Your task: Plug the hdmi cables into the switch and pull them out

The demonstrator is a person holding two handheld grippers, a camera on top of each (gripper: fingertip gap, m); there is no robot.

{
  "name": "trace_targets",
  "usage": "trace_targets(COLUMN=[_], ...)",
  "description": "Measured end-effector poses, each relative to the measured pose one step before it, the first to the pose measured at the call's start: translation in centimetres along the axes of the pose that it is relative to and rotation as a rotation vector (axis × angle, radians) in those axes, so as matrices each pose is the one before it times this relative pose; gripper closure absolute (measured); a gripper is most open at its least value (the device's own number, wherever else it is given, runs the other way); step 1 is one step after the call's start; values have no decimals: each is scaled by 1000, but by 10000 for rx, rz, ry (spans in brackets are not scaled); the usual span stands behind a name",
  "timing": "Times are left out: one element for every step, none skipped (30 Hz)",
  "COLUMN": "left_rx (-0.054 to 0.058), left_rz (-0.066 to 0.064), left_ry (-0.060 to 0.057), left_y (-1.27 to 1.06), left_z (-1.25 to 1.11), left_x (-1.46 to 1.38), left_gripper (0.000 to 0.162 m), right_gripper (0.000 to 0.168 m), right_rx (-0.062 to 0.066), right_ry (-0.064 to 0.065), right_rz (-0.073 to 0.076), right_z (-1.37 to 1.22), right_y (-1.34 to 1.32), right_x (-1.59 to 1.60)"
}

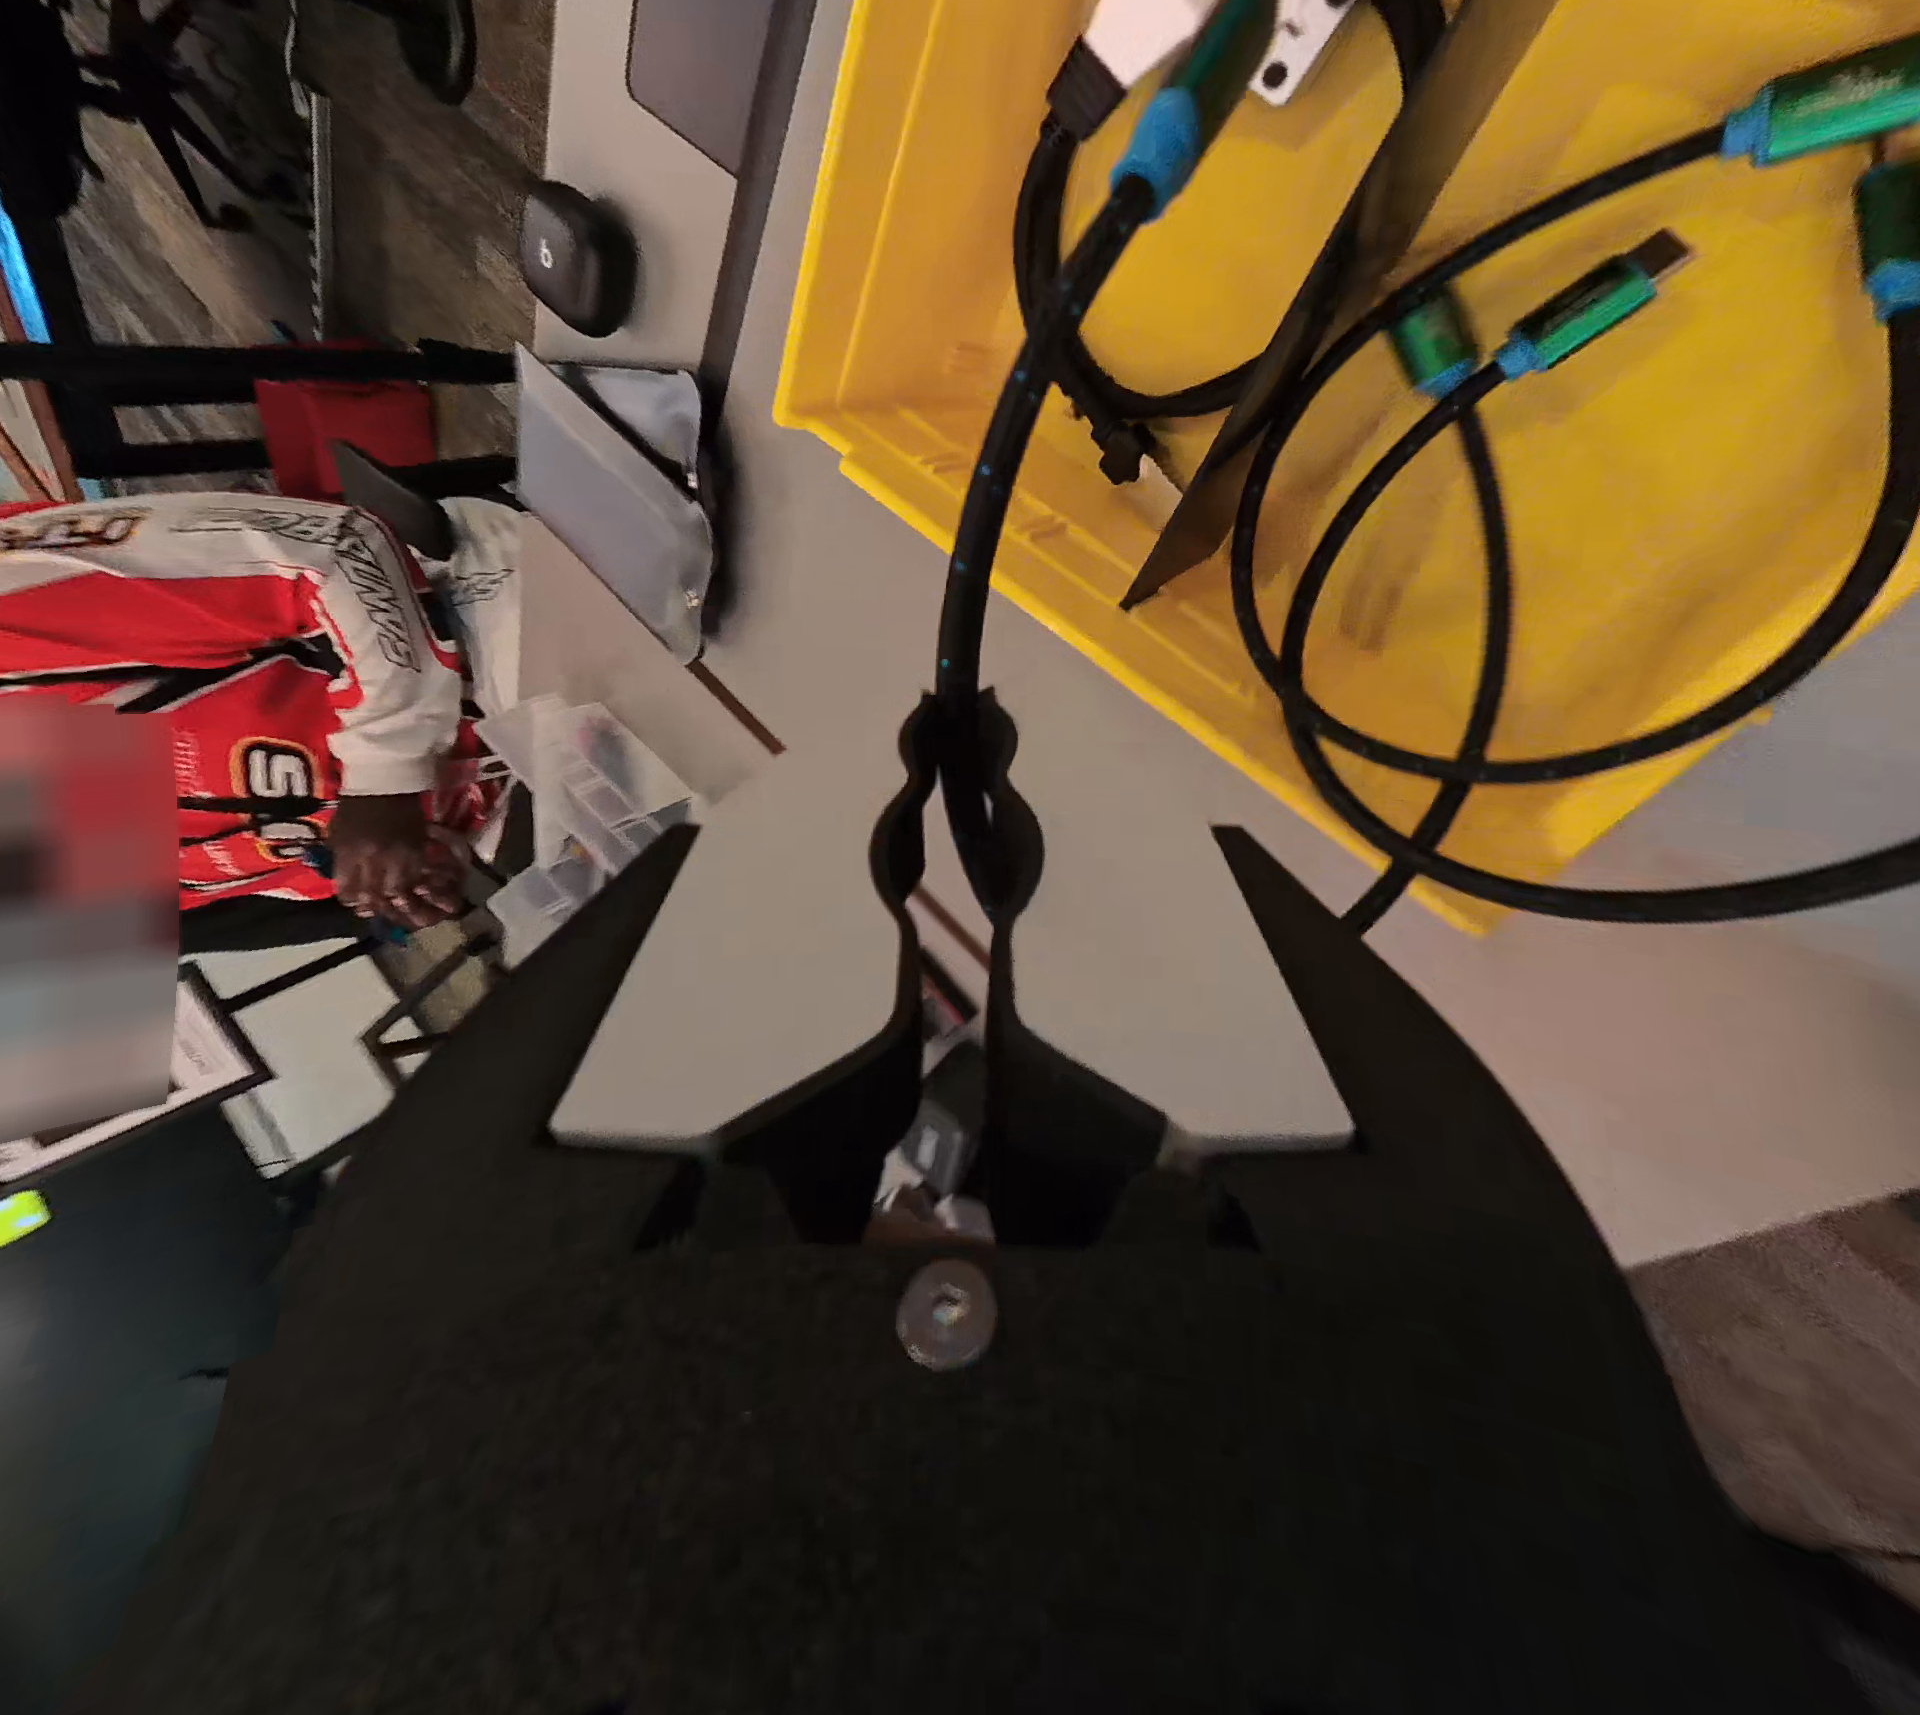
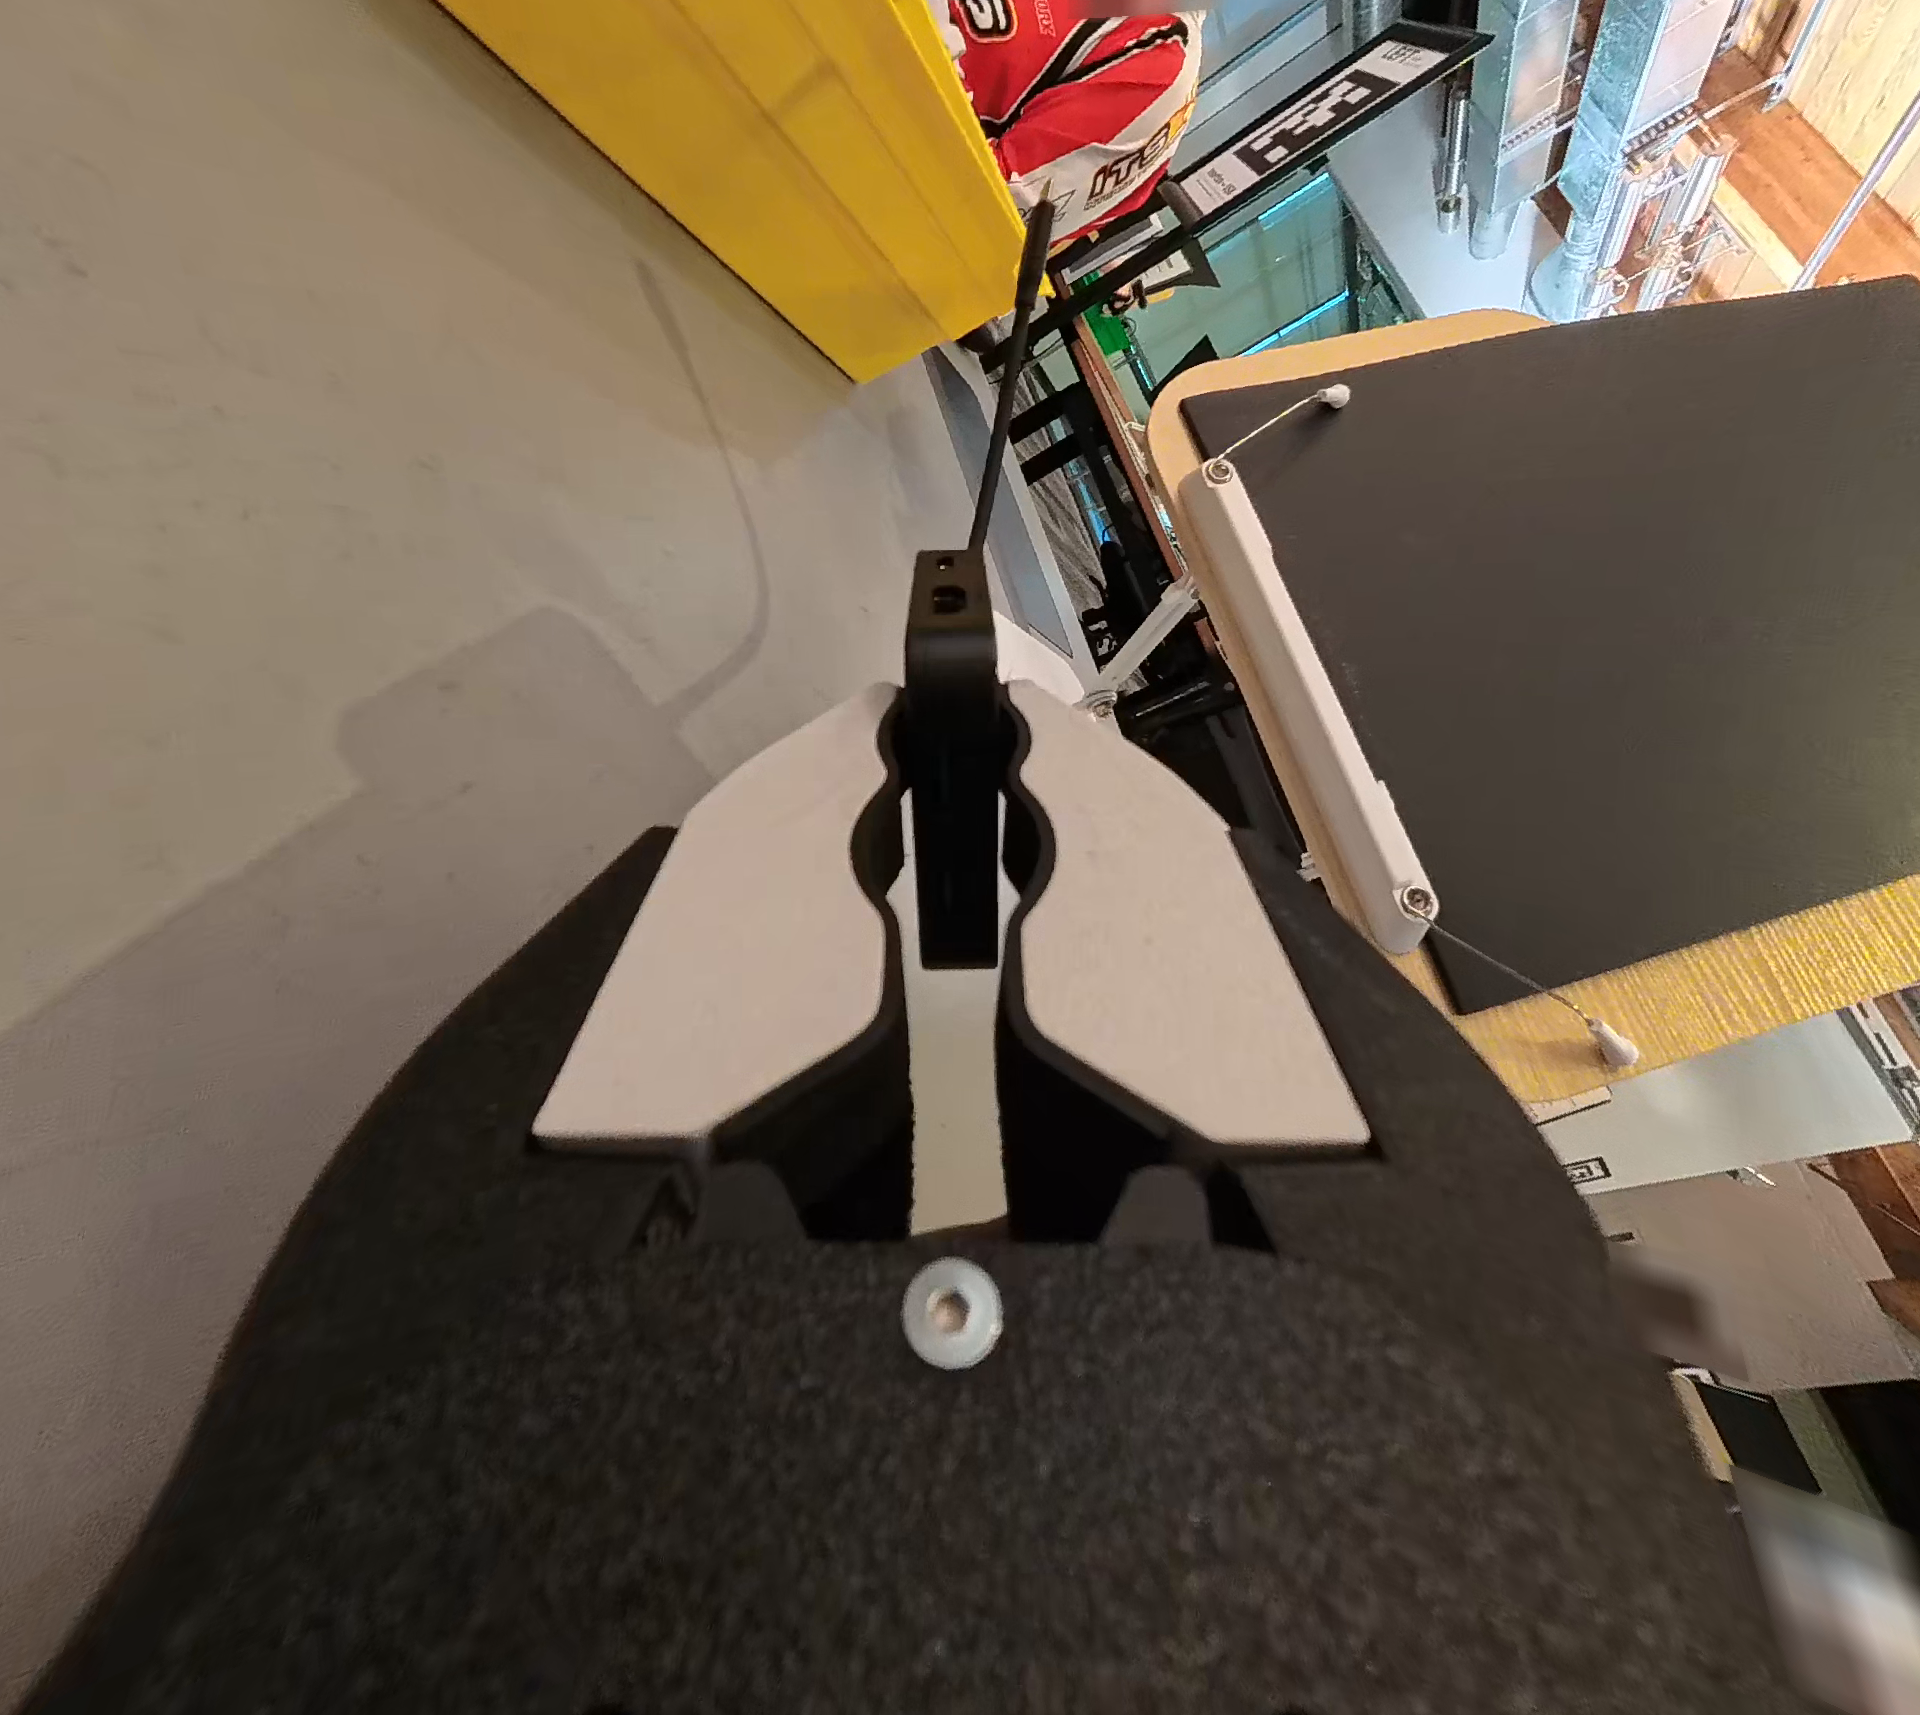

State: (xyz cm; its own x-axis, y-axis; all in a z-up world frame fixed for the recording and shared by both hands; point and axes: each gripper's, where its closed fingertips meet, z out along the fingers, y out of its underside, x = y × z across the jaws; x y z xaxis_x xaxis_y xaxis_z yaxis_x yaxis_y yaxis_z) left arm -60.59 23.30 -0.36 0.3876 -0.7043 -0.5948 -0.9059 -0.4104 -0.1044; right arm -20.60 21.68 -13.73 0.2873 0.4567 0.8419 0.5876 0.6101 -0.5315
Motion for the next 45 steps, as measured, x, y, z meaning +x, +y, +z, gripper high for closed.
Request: trace_targets(left_rx=[-198,-173,-203,-204,-95,-3,59,-86,-364,-547,-643,-491,-144,38,54,-38,-138,-141,-87,-4,26,30,87,90,52,-112,-92,520,797,393,-233,-685,-652,-272,-36,-9,-163,-229,-117,-27,37,105,145,245,381], left_rz=[389,341,216,206,234,321,355,274,305,374,379,203,-108,-241,-214,-168,-81,-63,-87,-73,-86,-137,-206,-236,-166,-77,-88,-214,-42,270,427,484,462,317,185,78,15,-17,-48,-139,-188,-205,-265,-302,-348], left_ry=[-61,-68,-91,-126,-43,197,384,441,138,-187,-377,-400,-184,-99,-243,-287,-280,-284,-223,-155,-115,-124,-144,-78,-154,-269,55,873,1086,684,151,-25,130,266,331,307,294,94,22,75,6,-119,-44,-102,-217], left_y=[-10,-65,-62,-105,-268,-393,-435,-204,225,594,889,892,590,451,489,585,691,669,502,345,260,214,121,102,183,403,245,-870,-1427,-916,-183,325,277,-176,-374,-248,150,395,442,467,487,446,423,249,-46], left_z=[-708,-587,-429,-221,9,236,418,565,619,514,299,33,-193,-376,-501,-543,-533,-494,-430,-403,-418,-452,-513,-533,-509,-357,-122,-41,90,390,593,611,494,380,298,253,242,167,7,-180,-355,-551,-714,-892,-1031], left_x=[-233,-327,-451,-496,-226,353,861,1027,572,12,-417,-668,-623,-688,-983,-1089,-1063,-1032,-919,-772,-696,-699,-709,-603,-664,-771,-177,1241,1901,1526,808,520,712,833,827,672,551,179,27,28,-126,-325,-234,-320,-468], left_gripper=[156,156,156,156,156,156,156,156,156,155,155,155,155,155,155,155,155,155,155,155,155,155,155,155,155,155,155,155,156,155,155,155,155,155,155,155,155,155,155,155,155,155,155,155,155], right_gripper=[155,155,155,155,155,155,155,155,155,155,155,155,155,155,155,155,155,155,155,155,155,155,155,155,155,155,155,155,155,155,155,155,155,155,155,155,155,155,155,155,155,155,155,155,155], right_rx=[-5,-5,-3,-5,-10,-4,-10,-16,-9,-21,-24,-8,-11,-13,-6,3,-3,-11,0,1,-3,4,-1,-13,-17,-8,2,5,1,11,1,0,8,-1,-4,3,1,-2,6,-1,-12,-4,9,8,4], right_ry=[-7,5,-7,-13,-15,-11,-6,6,-3,-9,21,10,-2,11,8,-6,-18,2,2,-29,-2,14,3,19,39,31,3,-3,7,-21,-36,-10,-9,-20,6,16,-1,8,8,-8,-22,3,-1,2,22], right_rz=[-12,-11,-6,-6,-14,-23,-29,-28,-15,-10,-2,30,52,50,49,47,33,3,-6,7,-9,0,33,40,39,57,68,46,12,-7,-30,-49,-41,-23,-10,15,38,38,37,33,16,-11,-4,12,15], right_z=[-2,-1,13,20,25,9,7,-5,-25,-26,-47,-49,-25,-6,-1,15,20,13,9,22,14,2,7,10,-8,-4,-4,-5,6,17,30,32,13,6,-15,-29,-28,-17,4,29,38,13,1,10,6], right_y=[0,5,9,-6,17,3,3,17,16,43,55,43,54,45,36,11,23,20,-1,4,-3,7,3,37,54,43,18,13,-7,-26,-14,-20,-35,-12,-1,-3,18,16,11,14,27,-1,-12,-16,1], right_x=[-17,-10,-11,-30,-39,-33,-38,-21,-16,-32,40,54,42,67,65,29,4,7,-4,-37,-11,27,31,72,104,105,65,35,21,-41,-92,-61,-47,-67,-3,31,29,51,46,15,-14,-2,-12,15,47])
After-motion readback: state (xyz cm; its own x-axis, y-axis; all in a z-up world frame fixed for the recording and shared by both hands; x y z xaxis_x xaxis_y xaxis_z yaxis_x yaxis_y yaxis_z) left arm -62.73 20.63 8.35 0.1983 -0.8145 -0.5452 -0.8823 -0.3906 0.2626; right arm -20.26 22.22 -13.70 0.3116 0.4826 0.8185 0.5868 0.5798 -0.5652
